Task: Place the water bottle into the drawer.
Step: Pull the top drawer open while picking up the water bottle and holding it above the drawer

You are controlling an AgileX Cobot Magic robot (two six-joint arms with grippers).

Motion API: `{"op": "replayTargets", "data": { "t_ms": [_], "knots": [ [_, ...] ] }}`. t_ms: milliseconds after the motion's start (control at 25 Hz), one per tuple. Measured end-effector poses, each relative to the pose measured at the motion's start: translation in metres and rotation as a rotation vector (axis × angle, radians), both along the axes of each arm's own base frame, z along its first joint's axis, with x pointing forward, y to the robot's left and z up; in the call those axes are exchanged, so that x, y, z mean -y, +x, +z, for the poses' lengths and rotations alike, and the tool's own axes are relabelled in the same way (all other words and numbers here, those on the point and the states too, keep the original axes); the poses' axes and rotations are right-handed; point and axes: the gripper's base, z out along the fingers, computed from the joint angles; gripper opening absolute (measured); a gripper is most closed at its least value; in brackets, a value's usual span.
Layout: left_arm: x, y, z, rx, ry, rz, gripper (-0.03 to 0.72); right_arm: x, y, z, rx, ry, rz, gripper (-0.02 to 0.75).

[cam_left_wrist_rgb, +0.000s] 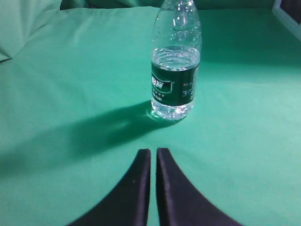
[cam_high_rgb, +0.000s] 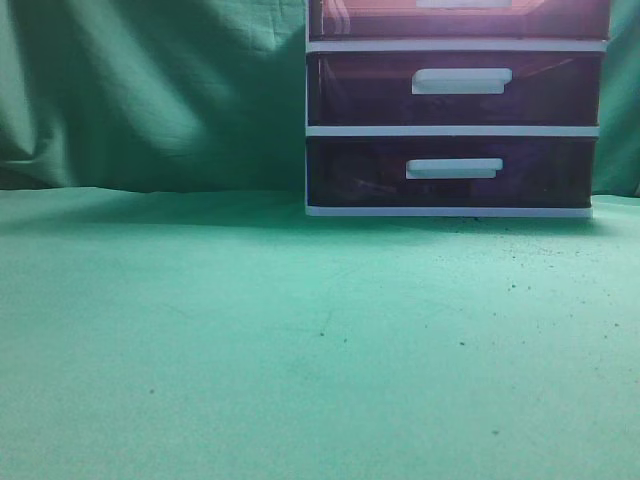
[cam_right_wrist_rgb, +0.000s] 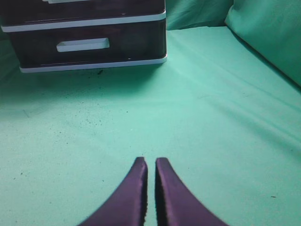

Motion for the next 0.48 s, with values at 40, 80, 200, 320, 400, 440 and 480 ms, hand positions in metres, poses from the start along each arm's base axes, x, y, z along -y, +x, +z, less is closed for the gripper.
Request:
{"op": "replayTargets", "data": {
  "t_ms": [40,80,200,320,400,440,480],
  "knots": [
    [0.0,0.0,0.0,0.0,0.0,0.0,0.0,0.0,0.0,0.0,0.0,0.0,0.0,0.049],
    [0.0,0.0,0.0,0.0,0.0,0.0,0.0,0.0,0.0,0.0,0.0,0.0,0.0,0.049],
    [0.0,0.0,0.0,0.0,0.0,0.0,0.0,0.0,0.0,0.0,0.0,0.0,0.0,0.049],
    [0.0,0.0,0.0,0.0,0.0,0.0,0.0,0.0,0.0,0.0,0.0,0.0,0.0,0.049],
    [0.0,0.0,0.0,0.0,0.0,0.0,0.0,0.0,0.0,0.0,0.0,0.0,0.0,0.049],
    [0.0,0.0,0.0,0.0,0.0,0.0,0.0,0.0,0.0,0.0,0.0,0.0,0.0,0.049],
    [0.0,0.0,0.0,0.0,0.0,0.0,0.0,0.0,0.0,0.0,0.0,0.0,0.0,0.049]
  ]
}}
